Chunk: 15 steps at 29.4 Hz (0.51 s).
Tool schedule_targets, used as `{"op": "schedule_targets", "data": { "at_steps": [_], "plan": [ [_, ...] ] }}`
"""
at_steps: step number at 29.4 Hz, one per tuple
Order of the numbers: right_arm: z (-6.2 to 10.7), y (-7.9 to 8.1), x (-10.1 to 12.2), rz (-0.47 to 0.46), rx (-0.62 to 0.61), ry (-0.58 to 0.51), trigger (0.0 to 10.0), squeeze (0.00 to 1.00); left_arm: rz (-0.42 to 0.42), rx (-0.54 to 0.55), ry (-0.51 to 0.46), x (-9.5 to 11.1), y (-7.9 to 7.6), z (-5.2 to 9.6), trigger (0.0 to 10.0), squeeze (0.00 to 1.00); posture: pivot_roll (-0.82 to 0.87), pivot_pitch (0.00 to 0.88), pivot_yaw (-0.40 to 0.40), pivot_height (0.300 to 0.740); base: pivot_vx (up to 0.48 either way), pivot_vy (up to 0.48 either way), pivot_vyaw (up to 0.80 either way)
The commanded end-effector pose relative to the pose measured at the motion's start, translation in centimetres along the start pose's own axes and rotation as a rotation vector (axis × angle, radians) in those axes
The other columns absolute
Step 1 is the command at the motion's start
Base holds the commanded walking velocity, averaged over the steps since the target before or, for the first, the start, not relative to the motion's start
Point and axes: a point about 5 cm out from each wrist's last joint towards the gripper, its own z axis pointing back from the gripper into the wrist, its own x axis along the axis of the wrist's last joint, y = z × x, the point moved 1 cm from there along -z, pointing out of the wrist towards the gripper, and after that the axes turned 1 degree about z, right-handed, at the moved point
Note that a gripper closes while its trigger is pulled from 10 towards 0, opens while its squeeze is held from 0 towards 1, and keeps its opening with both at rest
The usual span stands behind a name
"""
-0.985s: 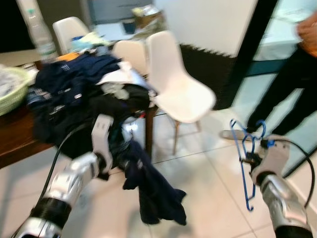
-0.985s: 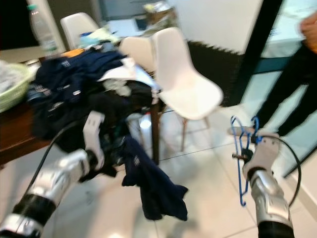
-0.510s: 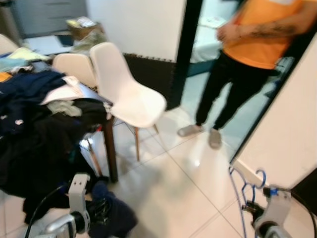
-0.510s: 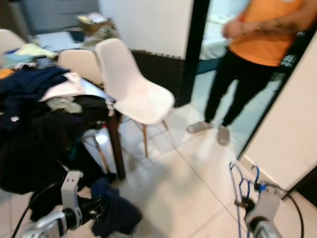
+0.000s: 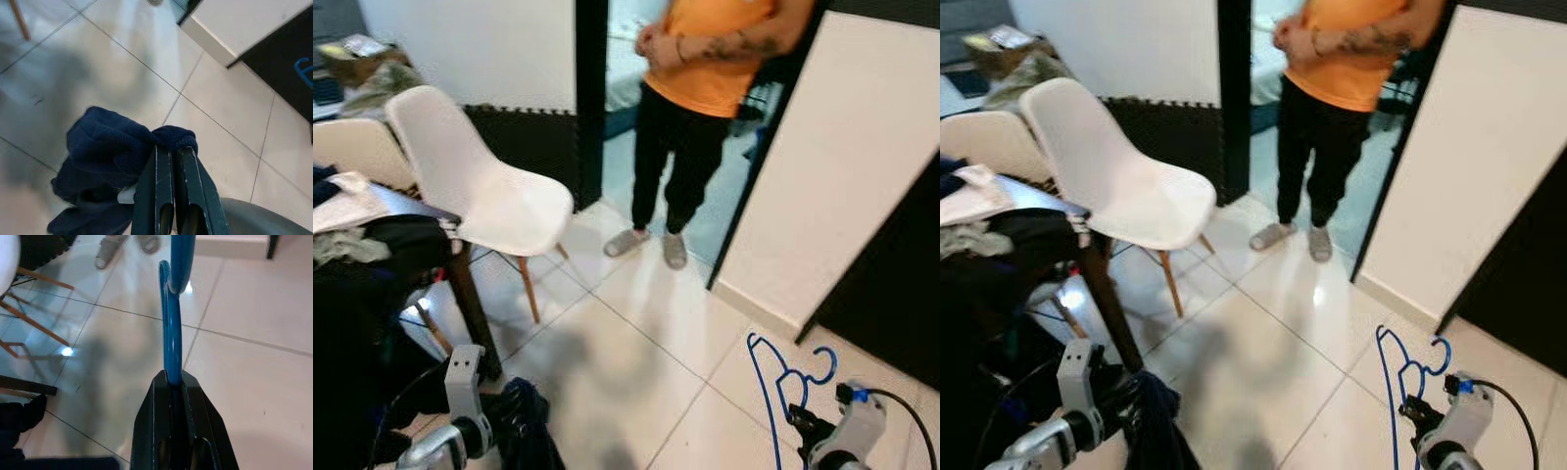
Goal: Hang hanger
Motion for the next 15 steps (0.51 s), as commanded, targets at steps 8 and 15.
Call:
{"op": "schedule_targets", "data": {
  "at_steps": [8,15],
  "plan": [
    [0.27,-0.19,-0.18,-0.029,0.018,-0.004,10.0,0.0,-0.012,-0.017,-0.031,0.08,-0.12,0.25,10.0,0.0,0.07,0.056,-0.03,0.74,0.0,0.0,-0.79],
    [0.23,-0.1,-0.19,-0.044,0.029,-0.006,10.0,0.0,-0.015,-0.021,-0.035,0.1,0.11,0.19,10.0,0.0,0.07,0.061,-0.024,0.74,0.0,0.0,-0.79]
  ]
}}
